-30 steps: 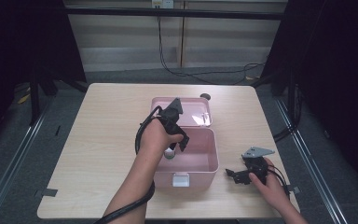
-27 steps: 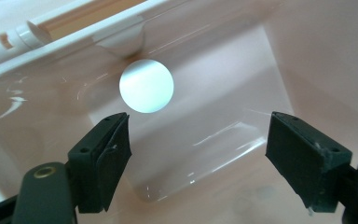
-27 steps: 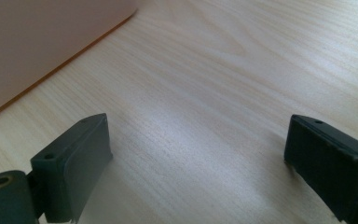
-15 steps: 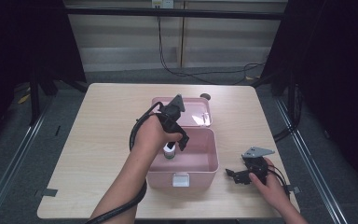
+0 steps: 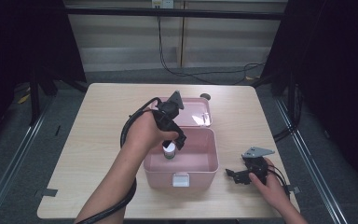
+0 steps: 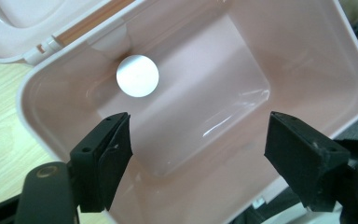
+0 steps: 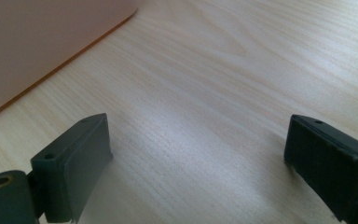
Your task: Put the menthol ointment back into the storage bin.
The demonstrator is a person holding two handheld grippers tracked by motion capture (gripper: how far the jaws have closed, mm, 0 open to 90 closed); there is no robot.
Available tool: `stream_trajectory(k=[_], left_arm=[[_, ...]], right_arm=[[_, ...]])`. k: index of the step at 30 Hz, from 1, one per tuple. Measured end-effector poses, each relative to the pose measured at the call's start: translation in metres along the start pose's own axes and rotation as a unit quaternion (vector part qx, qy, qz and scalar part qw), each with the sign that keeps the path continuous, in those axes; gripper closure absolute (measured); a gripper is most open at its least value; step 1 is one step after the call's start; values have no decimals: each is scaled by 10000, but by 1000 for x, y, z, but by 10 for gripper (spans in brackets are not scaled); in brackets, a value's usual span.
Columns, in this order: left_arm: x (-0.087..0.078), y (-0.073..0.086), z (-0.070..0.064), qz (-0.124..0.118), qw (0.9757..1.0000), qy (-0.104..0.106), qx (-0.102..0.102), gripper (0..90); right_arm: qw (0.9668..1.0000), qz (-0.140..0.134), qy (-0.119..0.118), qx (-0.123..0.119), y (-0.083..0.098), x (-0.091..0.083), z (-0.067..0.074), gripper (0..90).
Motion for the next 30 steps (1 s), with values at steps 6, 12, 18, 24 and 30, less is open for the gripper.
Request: stream_trajectory(k=[6, 12, 18, 24, 30], left_arm=[[-7, 8, 3, -61, 10000, 23, 72, 224], [-17, 16, 12, -137, 9998, 1, 154, 221], [-27, 27, 22, -218, 9997, 26, 139, 221], [-33, 39, 34, -266, 9996, -44, 107, 221], [-36, 50, 46, -296, 9995, -82, 39, 221]], right_arm=[[10000, 1, 0, 0, 0, 0, 0, 66], [10000, 1, 0, -1, 0, 0, 0, 66], [10000, 1, 0, 0, 0, 0, 0, 66], [10000, 0, 0, 2, 0, 0, 0, 66], [10000, 0, 0, 4, 0, 0, 0, 66]])
Point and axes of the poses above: each handheld gripper's, and its own axes: x roughly forward along the jaws, y roughly out of its underside, z roughly to its left, the point moved 5 cm from there along x, roughly forward along the jaws, and after that the axes turned 7 degrees about z, right-handed, at the moved point
